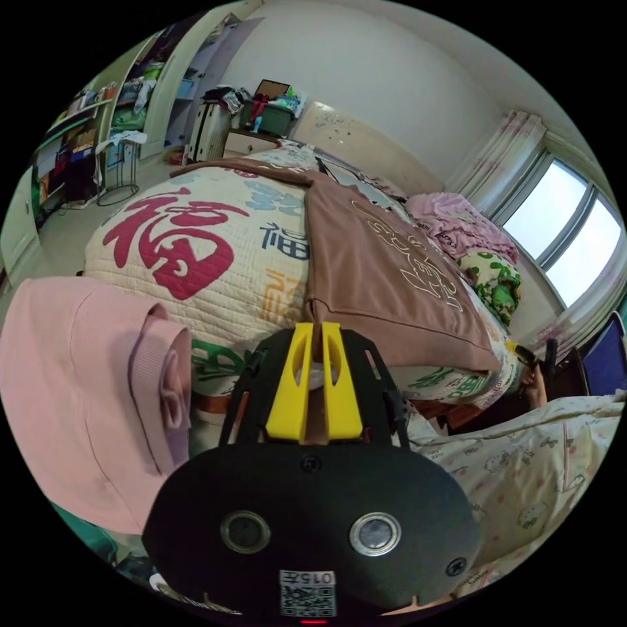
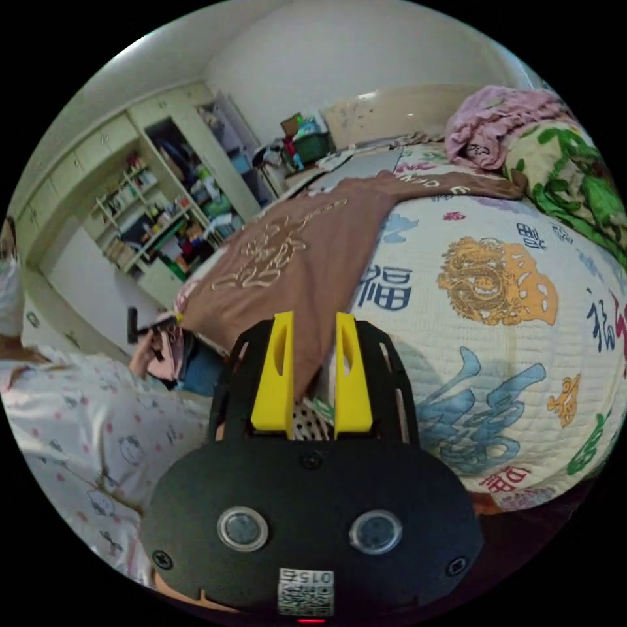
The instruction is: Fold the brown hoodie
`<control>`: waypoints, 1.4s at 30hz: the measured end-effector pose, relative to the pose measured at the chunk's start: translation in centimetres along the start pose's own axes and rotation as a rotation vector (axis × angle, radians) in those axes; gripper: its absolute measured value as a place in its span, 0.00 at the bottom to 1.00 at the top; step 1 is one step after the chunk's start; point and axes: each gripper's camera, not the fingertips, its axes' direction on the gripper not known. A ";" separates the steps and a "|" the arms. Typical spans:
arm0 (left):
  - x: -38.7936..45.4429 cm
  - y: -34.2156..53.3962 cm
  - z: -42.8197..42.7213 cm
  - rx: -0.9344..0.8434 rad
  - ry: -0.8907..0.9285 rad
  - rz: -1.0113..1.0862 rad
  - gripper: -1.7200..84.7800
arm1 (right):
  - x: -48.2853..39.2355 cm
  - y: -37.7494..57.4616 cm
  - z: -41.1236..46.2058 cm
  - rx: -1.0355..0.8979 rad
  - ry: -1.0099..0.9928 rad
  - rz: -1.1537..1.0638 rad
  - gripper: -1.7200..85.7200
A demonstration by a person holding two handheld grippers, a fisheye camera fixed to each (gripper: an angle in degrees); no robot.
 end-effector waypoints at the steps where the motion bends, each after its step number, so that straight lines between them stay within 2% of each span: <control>1: 0.3 -0.2 -0.3 -0.002 -0.009 0.003 0.03 | 0.6 -2.0 0.2 0.015 0.016 0.017 0.14; 6: 3.2 -1.6 -3.7 -0.007 -0.099 0.024 0.03 | 1.6 -11.2 4.3 -0.028 0.104 0.043 0.15; 11: 6.1 -3.5 -5.2 -0.039 -0.206 0.043 0.03 | 0.1 -17.6 10.5 -0.184 0.279 -0.020 0.12; 15: 8.3 -5.0 -5.2 -0.069 -0.298 0.077 0.03 | -0.8 -18.2 8.1 -0.109 0.269 -0.053 0.10; 22: 9.8 -7.8 -7.5 -0.082 -0.340 0.115 0.03 | -2.4 -21.6 2.3 -0.077 0.294 -0.052 0.08; 27: 10.5 -9.0 -11.0 -0.071 -0.372 0.122 0.03 | -0.9 -24.4 -3.4 -0.056 0.184 0.023 0.08; 35: 9.8 -11.5 -15.1 -0.068 -0.357 0.105 0.03 | 7.1 -26.1 -14.6 0.043 -0.255 0.352 0.04; 42: 8.2 -14.1 -19.5 -0.068 -0.313 0.066 0.03 | 4.7 -29.0 -21.3 0.043 -0.224 0.349 0.02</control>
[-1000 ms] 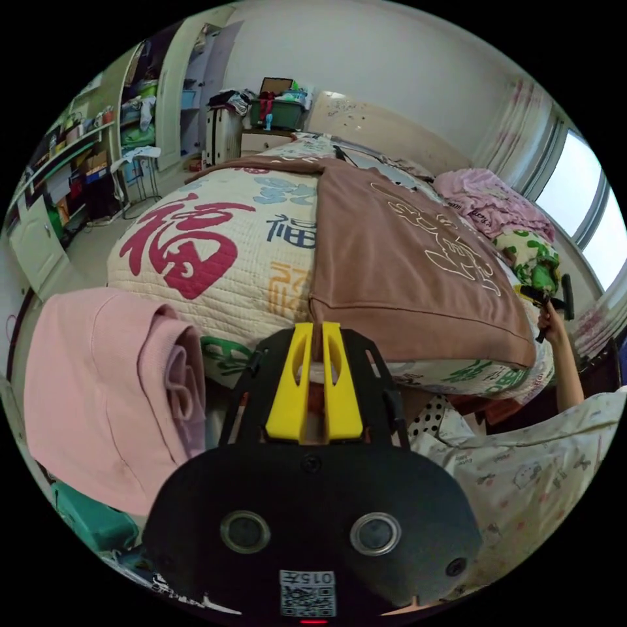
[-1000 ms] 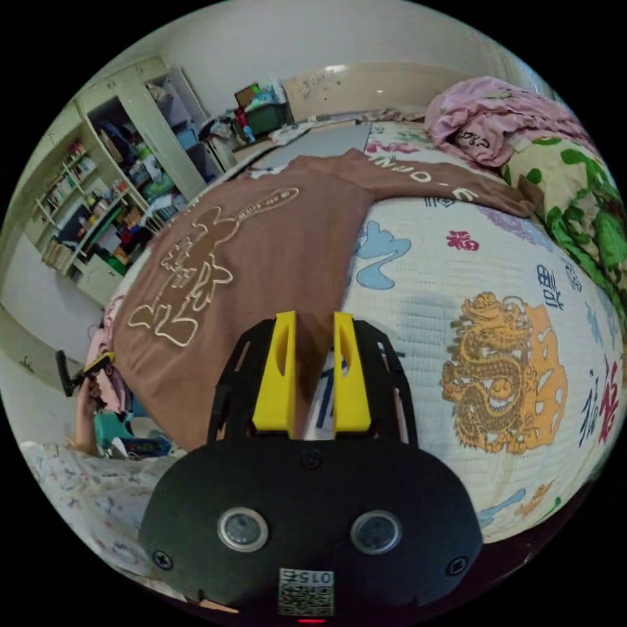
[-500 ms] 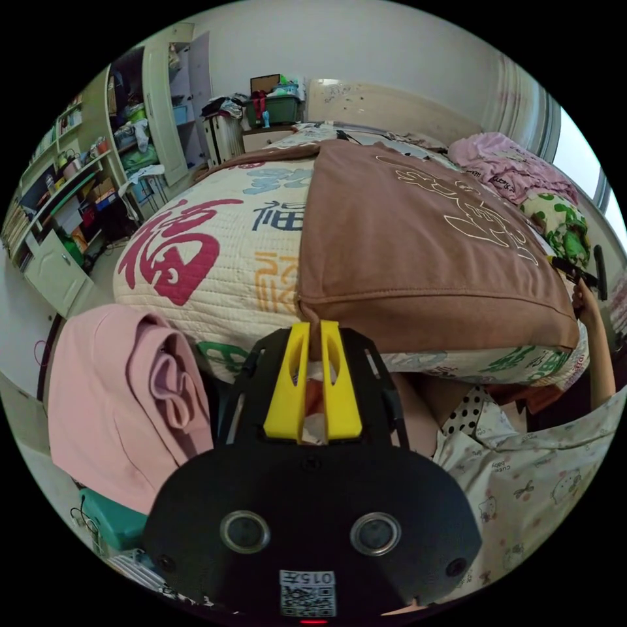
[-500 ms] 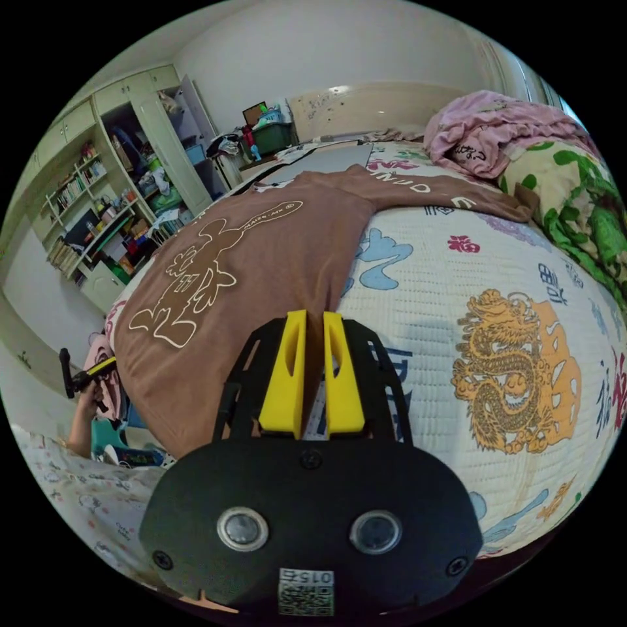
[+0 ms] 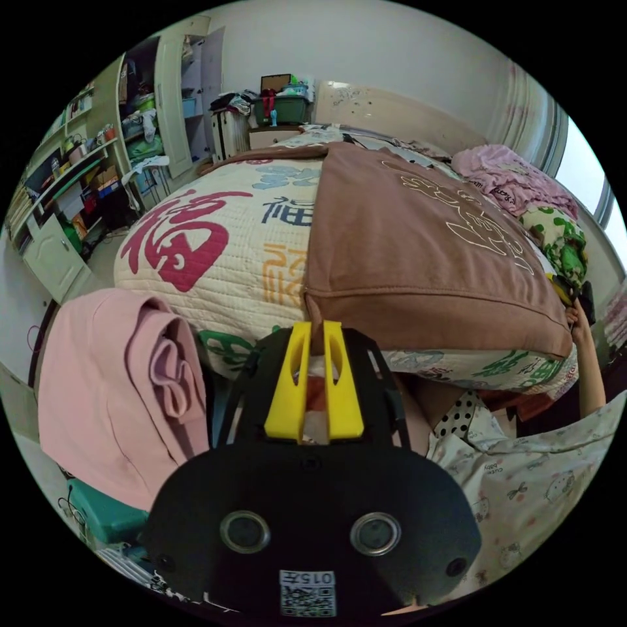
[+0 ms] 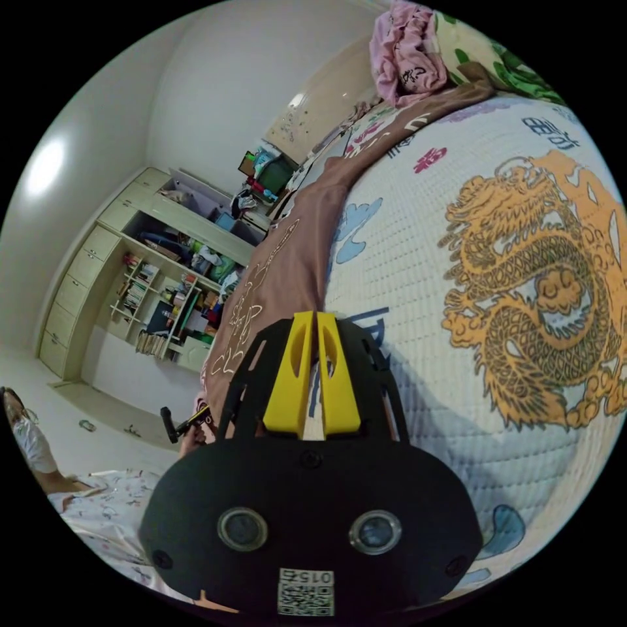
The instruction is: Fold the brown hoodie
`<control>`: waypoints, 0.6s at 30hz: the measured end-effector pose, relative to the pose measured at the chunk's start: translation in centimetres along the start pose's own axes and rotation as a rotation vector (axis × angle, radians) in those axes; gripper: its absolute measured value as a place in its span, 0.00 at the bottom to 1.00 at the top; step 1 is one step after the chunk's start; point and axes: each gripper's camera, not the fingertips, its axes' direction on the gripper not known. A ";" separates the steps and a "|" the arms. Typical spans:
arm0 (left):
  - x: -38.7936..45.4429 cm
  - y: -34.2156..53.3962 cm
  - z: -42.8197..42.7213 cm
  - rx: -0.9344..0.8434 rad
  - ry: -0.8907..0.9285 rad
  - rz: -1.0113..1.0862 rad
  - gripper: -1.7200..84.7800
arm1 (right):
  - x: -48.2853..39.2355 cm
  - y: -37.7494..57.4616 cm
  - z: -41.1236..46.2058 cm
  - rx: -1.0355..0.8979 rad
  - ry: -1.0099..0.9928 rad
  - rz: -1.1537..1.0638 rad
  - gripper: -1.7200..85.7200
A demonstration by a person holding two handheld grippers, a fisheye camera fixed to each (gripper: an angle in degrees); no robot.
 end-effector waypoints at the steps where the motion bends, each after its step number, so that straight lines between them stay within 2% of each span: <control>1: -0.3 -0.1 -0.5 0.003 0.006 -0.003 0.03 | -0.6 -0.2 -1.0 0.003 -0.010 0.006 0.02; 4: -2.1 -0.5 -3.8 0.025 0.024 -0.026 0.03 | -2.5 -0.7 -3.3 0.008 -0.011 0.009 0.02; 7: -3.7 -0.9 -8.5 0.095 -0.086 -0.083 0.03 | -4.5 -0.9 -5.4 0.010 -0.004 0.007 0.02; 10: -3.0 -2.2 -14.3 0.284 -0.098 -0.055 0.03 | -6.3 -1.1 -7.3 0.012 -0.010 0.010 0.02; 12: -0.7 -4.6 -17.2 0.412 -0.057 0.034 0.03 | -7.4 -1.1 -8.4 0.015 -0.016 0.013 0.02; 14: 1.6 -7.1 -18.0 0.466 -0.021 0.113 0.04 | -8.7 -0.9 -9.7 0.021 -0.024 0.019 0.02; 18: 7.5 -14.2 -16.1 0.475 0.076 0.273 0.05 | -10.5 -0.5 -11.7 0.039 -0.041 0.026 0.03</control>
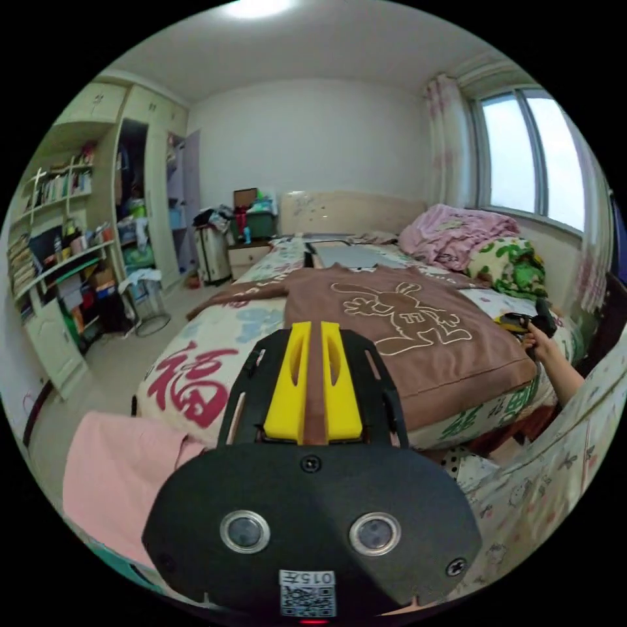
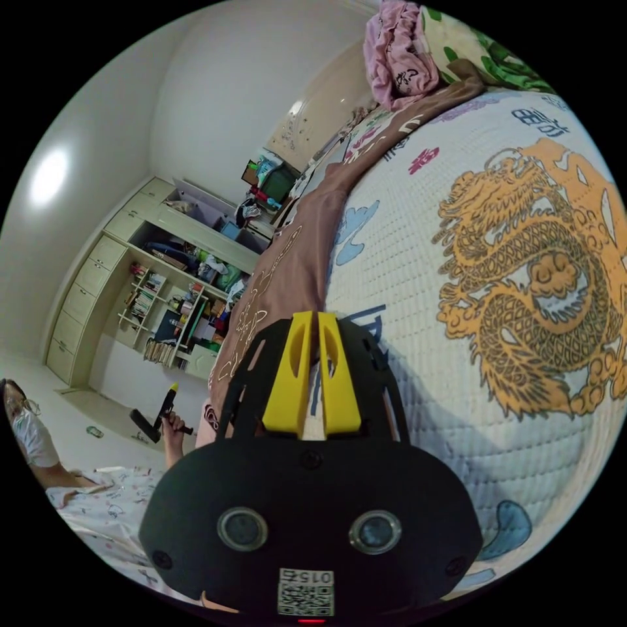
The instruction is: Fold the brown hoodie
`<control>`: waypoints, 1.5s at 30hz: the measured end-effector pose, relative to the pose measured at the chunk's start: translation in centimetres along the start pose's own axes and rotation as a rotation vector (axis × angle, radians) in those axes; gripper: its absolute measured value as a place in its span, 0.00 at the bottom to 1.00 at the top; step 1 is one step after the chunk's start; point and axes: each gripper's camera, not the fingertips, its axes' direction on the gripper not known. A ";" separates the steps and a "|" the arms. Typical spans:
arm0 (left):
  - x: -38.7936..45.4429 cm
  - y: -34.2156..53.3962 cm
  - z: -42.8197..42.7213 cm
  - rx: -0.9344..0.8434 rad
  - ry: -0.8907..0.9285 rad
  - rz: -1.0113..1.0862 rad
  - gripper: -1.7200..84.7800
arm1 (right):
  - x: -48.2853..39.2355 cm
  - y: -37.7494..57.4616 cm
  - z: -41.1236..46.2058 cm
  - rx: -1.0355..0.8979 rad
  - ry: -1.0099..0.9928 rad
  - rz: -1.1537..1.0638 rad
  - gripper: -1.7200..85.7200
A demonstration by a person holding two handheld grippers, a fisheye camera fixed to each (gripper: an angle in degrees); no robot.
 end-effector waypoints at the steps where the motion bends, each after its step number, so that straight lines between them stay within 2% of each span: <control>1: 0.6 -0.9 1.0 -0.004 0.023 0.014 0.05 | -0.5 0.1 -0.5 -0.002 -0.012 0.006 0.03; 10: 11.4 -15.6 18.0 -0.068 0.299 0.208 0.11 | -4.1 0.8 -2.5 -0.027 -0.078 0.036 0.03; 14: 15.6 -19.7 26.5 -0.197 0.383 0.239 0.14 | -6.1 1.8 -2.6 -0.027 -0.089 0.039 0.03; 23: 21.5 -23.2 37.4 -0.500 0.268 0.322 0.19 | -10.1 4.3 -0.6 -0.014 -0.082 0.051 0.03; 29: 21.5 -24.7 40.0 -0.517 0.311 0.297 0.18 | -12.1 4.4 -1.3 0.123 -0.228 -0.027 0.06; 33: 22.3 -25.0 41.1 -0.512 0.321 0.319 0.17 | -14.3 -0.8 -3.8 0.387 0.005 -0.126 0.10; 35: 22.3 -25.1 41.8 -0.518 0.333 0.308 0.17 | -14.4 -5.8 -3.8 0.584 0.220 -0.146 0.13; 38: 22.6 -24.9 42.5 -0.517 0.330 0.311 0.17 | -10.7 -14.2 -1.0 0.619 0.443 -0.011 0.18; 42: 22.8 -24.4 43.5 -0.520 0.335 0.306 0.17 | -2.7 -20.9 2.3 0.581 0.427 0.249 0.22; 45: 23.0 -23.7 44.0 -0.520 0.334 0.307 0.17 | 2.1 -21.8 3.9 0.636 0.290 0.333 0.21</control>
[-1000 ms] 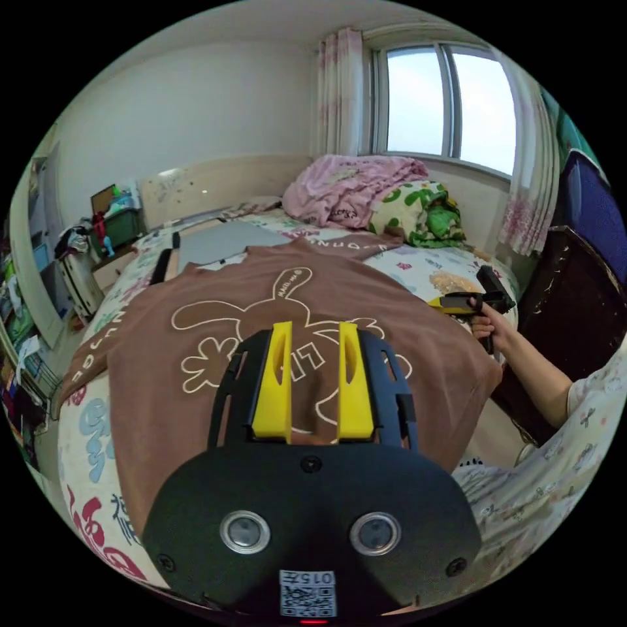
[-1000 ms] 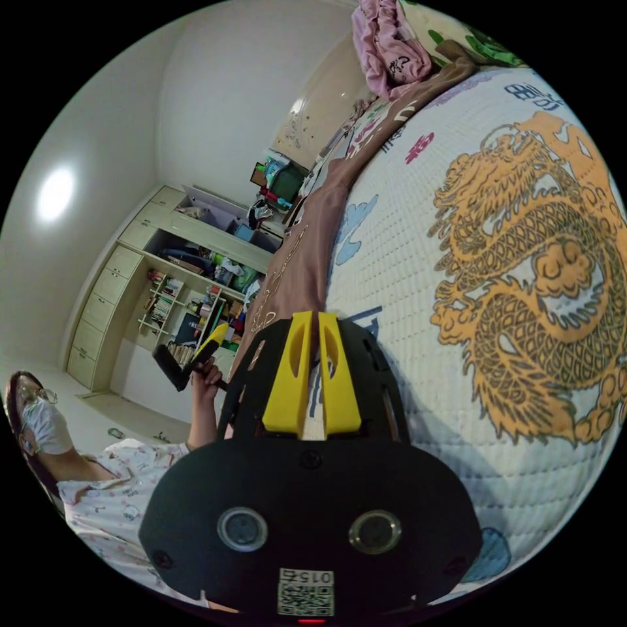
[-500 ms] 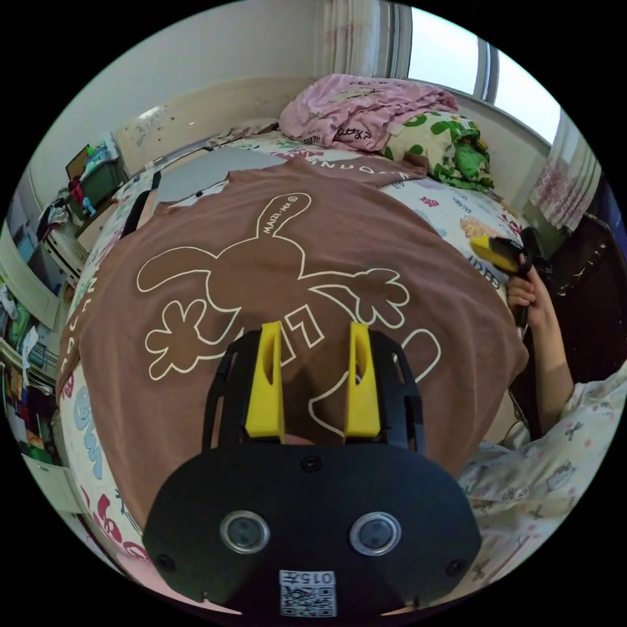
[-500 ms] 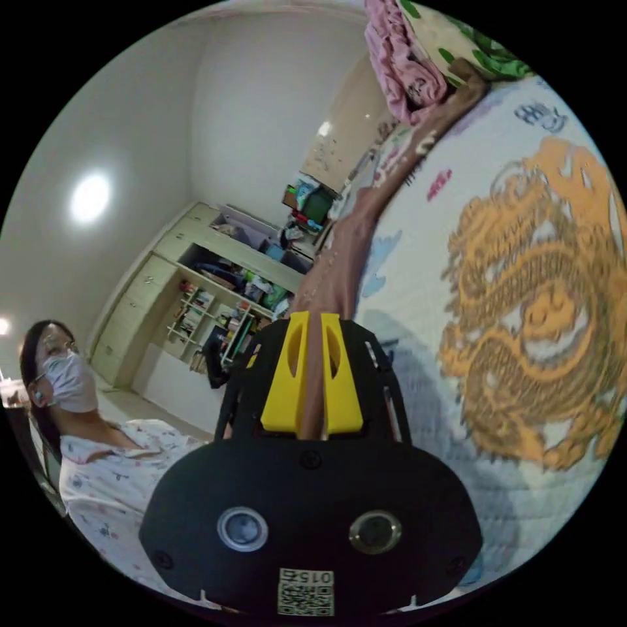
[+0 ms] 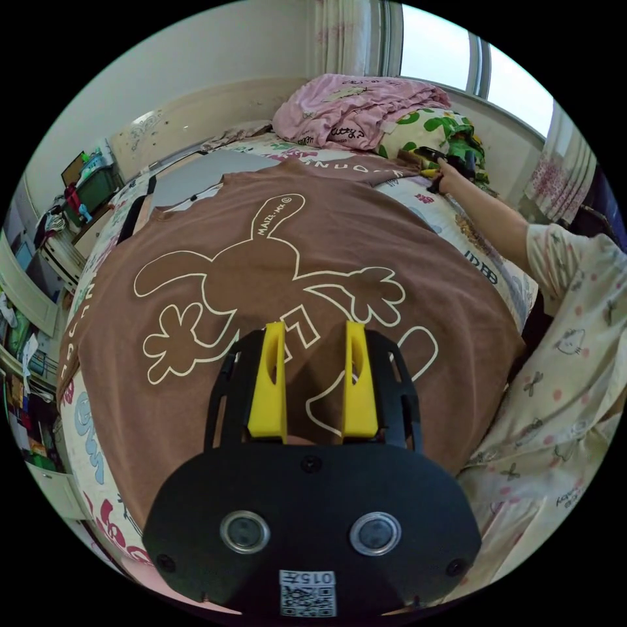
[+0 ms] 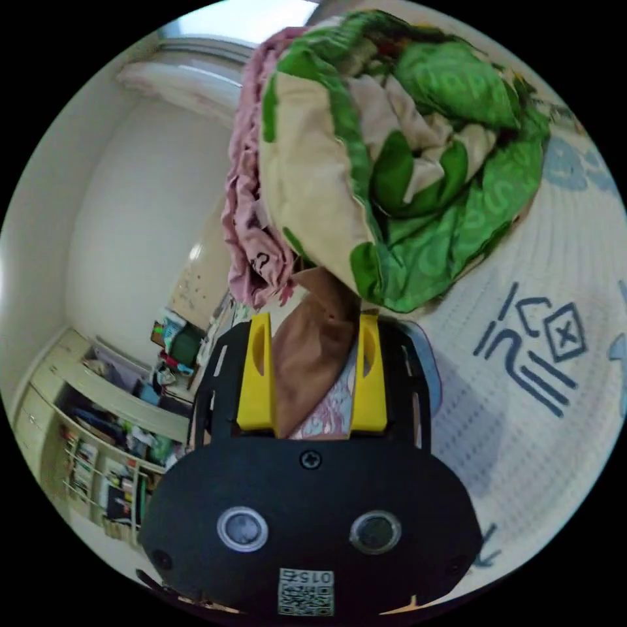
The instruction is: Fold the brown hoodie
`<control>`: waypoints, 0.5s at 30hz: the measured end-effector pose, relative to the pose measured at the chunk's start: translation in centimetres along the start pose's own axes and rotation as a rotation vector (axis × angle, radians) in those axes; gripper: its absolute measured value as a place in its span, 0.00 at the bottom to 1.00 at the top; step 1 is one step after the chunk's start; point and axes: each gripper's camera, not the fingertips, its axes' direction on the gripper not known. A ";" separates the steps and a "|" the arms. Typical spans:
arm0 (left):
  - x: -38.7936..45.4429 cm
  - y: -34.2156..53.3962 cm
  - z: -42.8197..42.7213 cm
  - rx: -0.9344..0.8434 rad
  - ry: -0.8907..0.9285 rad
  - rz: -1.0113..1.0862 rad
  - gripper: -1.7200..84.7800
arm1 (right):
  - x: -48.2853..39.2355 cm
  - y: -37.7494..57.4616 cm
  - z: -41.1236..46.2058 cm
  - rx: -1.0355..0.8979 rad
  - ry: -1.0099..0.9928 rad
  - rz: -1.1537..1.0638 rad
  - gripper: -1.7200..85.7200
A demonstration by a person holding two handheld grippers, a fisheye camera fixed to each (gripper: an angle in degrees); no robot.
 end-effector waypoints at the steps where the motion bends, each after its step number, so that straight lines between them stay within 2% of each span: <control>1: 0.0 0.1 0.2 0.000 0.001 -0.001 0.17 | 1.2 0.4 0.5 0.005 -0.036 0.019 0.18; 5: 0.1 0.9 1.6 0.000 0.001 -0.002 0.17 | 3.8 1.6 1.0 0.018 -0.163 0.020 0.09; 10: 0.5 2.4 3.3 0.001 -0.009 0.003 0.17 | 2.8 4.2 2.3 -0.002 -0.079 -0.159 0.08; 12: 0.6 3.3 4.3 0.001 -0.011 0.004 0.17 | 4.7 4.8 3.1 -0.032 -0.083 -0.146 0.08; 15: 0.5 4.8 5.6 0.000 -0.008 0.003 0.17 | 7.7 6.9 1.7 0.041 -0.118 -0.135 0.08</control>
